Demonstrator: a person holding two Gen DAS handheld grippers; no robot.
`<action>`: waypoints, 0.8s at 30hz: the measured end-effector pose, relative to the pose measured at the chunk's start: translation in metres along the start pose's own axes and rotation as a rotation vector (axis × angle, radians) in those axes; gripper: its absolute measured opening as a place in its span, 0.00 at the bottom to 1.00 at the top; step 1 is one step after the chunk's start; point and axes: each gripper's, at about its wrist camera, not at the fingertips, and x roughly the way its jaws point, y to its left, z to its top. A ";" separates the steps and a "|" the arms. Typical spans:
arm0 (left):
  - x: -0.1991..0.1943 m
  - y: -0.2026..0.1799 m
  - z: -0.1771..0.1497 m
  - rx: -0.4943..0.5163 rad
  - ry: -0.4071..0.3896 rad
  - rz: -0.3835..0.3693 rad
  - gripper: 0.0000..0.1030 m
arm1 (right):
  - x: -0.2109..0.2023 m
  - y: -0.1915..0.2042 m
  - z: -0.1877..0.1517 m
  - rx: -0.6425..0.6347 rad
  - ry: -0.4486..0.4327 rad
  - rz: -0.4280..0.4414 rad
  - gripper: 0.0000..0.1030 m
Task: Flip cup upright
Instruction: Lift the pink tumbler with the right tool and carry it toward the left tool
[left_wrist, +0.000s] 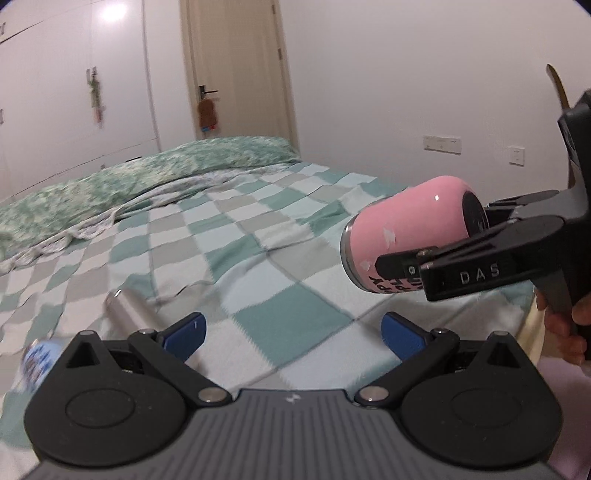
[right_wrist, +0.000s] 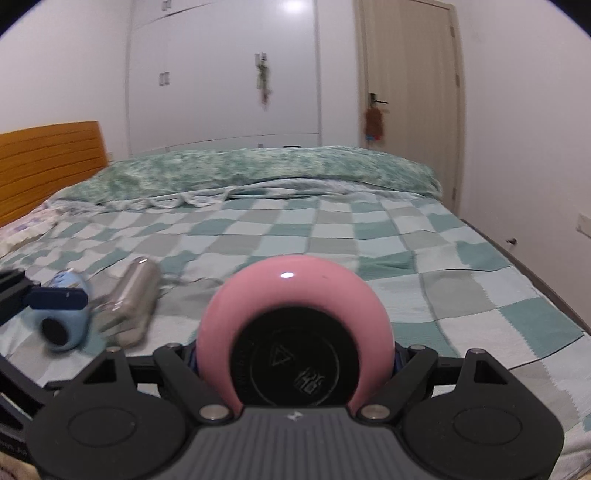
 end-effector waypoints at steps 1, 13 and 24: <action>-0.006 0.001 -0.005 -0.005 0.006 0.010 1.00 | -0.002 0.006 -0.004 -0.006 0.001 0.007 0.81; -0.055 0.010 -0.061 -0.094 0.096 0.154 1.00 | -0.007 0.100 -0.083 -0.238 0.000 -0.021 0.81; -0.085 0.010 -0.064 -0.151 0.082 0.235 1.00 | -0.012 0.095 -0.083 -0.182 0.082 0.067 0.93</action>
